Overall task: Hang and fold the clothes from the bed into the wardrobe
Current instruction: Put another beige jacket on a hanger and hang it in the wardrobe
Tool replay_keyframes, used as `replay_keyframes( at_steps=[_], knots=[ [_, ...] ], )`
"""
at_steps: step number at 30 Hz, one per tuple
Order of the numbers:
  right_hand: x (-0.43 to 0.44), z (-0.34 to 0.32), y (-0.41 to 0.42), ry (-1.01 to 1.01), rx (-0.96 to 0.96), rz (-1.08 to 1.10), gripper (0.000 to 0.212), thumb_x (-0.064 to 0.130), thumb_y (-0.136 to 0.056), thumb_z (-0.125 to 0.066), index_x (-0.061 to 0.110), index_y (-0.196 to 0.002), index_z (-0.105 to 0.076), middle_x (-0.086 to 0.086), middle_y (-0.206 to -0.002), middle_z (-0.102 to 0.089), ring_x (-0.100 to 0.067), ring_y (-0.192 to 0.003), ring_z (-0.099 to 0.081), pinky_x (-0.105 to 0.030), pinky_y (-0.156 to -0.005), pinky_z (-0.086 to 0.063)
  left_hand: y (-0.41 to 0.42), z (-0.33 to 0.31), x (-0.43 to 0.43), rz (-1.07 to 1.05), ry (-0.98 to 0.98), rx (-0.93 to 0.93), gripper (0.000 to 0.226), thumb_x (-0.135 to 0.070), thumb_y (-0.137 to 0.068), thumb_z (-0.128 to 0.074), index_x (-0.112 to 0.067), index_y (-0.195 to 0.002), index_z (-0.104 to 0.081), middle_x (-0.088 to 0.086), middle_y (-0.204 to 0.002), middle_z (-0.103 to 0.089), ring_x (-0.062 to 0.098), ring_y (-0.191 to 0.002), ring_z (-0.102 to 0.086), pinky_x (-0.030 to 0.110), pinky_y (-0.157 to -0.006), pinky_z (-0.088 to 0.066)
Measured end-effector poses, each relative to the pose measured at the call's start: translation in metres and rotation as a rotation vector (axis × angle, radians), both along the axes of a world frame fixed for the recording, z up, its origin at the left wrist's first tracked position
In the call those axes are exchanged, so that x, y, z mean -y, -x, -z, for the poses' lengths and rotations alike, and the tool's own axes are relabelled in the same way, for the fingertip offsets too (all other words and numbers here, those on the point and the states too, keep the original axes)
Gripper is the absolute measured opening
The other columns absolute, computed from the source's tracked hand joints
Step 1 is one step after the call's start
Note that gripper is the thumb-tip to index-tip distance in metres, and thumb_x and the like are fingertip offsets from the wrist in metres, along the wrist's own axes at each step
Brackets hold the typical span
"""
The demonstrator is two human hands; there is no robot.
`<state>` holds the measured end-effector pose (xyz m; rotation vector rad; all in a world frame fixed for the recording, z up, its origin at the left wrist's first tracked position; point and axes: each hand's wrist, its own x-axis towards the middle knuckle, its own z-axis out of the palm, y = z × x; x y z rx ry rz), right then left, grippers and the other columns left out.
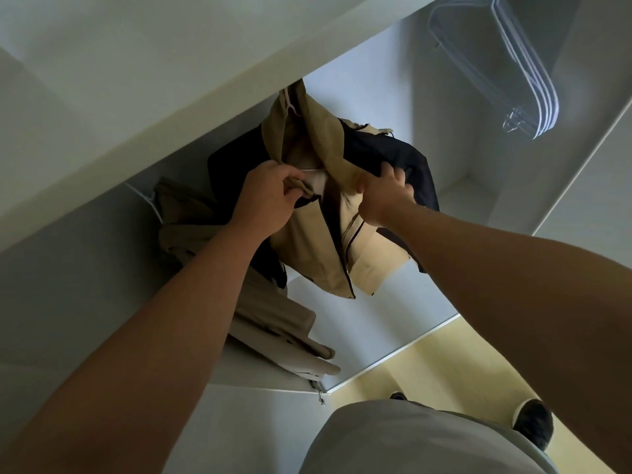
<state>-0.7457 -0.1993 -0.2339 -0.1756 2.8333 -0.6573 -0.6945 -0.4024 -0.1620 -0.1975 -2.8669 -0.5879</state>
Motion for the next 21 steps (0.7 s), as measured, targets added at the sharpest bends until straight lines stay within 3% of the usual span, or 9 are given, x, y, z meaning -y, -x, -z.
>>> replay_keyframes(
  at_steps=[2,7,10,13,15,18,21],
  knots=[
    [-0.001,0.001,0.004,-0.038,0.027,-0.028,0.064,0.009,-0.082,-0.067,0.033,-0.139,-0.051,-0.011,-0.156,-0.024,-0.039,-0.144,-0.017,-0.052,-0.115,-0.027,0.001,0.000,0.001,0.000,-0.013,0.007,0.021,-0.012,-0.091,-0.072,-0.018,-0.110,-0.073,0.003,-0.116,-0.064,0.013,-0.098,-0.066,0.031,-0.094,-0.057],
    [-0.002,0.003,0.003,-0.060,0.039,-0.099,0.053,0.007,-0.088,-0.061,0.034,-0.133,-0.058,-0.011,-0.136,-0.047,-0.039,-0.132,-0.039,-0.059,-0.116,-0.027,0.005,-0.002,0.001,-0.003,0.023,0.015,0.014,-0.019,-0.092,-0.071,-0.014,-0.105,-0.073,0.005,-0.113,-0.062,0.017,-0.096,-0.065,0.037,-0.092,-0.058],
    [-0.006,-0.002,-0.001,-0.004,0.031,-0.292,0.049,0.001,-0.092,-0.056,0.021,-0.137,-0.060,-0.007,-0.134,-0.059,-0.030,-0.123,-0.054,-0.042,-0.103,-0.047,0.005,0.000,0.000,-0.016,0.112,-0.061,0.018,-0.027,-0.091,-0.073,-0.014,-0.104,-0.072,0.006,-0.120,-0.052,0.019,-0.102,-0.057,0.031,-0.091,-0.053],
    [-0.007,-0.017,-0.008,0.012,0.045,-0.455,0.050,-0.005,-0.093,-0.048,0.016,-0.136,-0.062,-0.004,-0.134,-0.062,-0.024,-0.122,-0.055,-0.023,-0.086,-0.041,0.003,-0.004,-0.001,-0.006,0.300,-0.198,0.020,-0.034,-0.085,-0.078,-0.016,-0.091,-0.074,0.007,-0.124,-0.049,0.026,-0.109,-0.049,0.037,-0.087,-0.049],
    [-0.008,-0.026,-0.012,0.007,0.039,-0.496,0.055,-0.010,-0.092,-0.045,0.014,-0.138,-0.061,-0.005,-0.131,-0.063,-0.024,-0.122,-0.055,-0.020,-0.084,-0.038,0.003,-0.008,-0.001,0.040,0.385,-0.240,0.019,-0.036,-0.085,-0.077,-0.017,-0.088,-0.073,0.004,-0.135,-0.050,0.029,-0.113,-0.049,0.040,-0.086,-0.044],
    [-0.008,-0.040,-0.021,-0.048,-0.039,-0.570,0.044,0.005,-0.093,-0.060,0.020,-0.134,-0.064,-0.002,-0.119,-0.066,-0.023,-0.113,-0.059,-0.025,-0.093,-0.047,0.008,-0.009,-0.001,0.106,0.370,-0.186,0.019,-0.033,-0.093,-0.069,-0.014,-0.091,-0.069,-0.002,-0.139,-0.055,0.025,-0.106,-0.060,0.042,-0.090,-0.044],
    [-0.008,-0.045,-0.029,-0.162,-0.147,-0.642,0.036,0.037,-0.087,-0.076,0.021,-0.119,-0.069,0.001,-0.107,-0.068,-0.021,-0.101,-0.062,-0.036,-0.091,-0.055,0.009,-0.007,-0.001,0.126,0.267,-0.063,0.016,-0.031,-0.100,-0.060,-0.015,-0.098,-0.061,0.000,-0.106,-0.064,0.024,-0.083,-0.063,0.042,-0.078,-0.052]
  ],
)
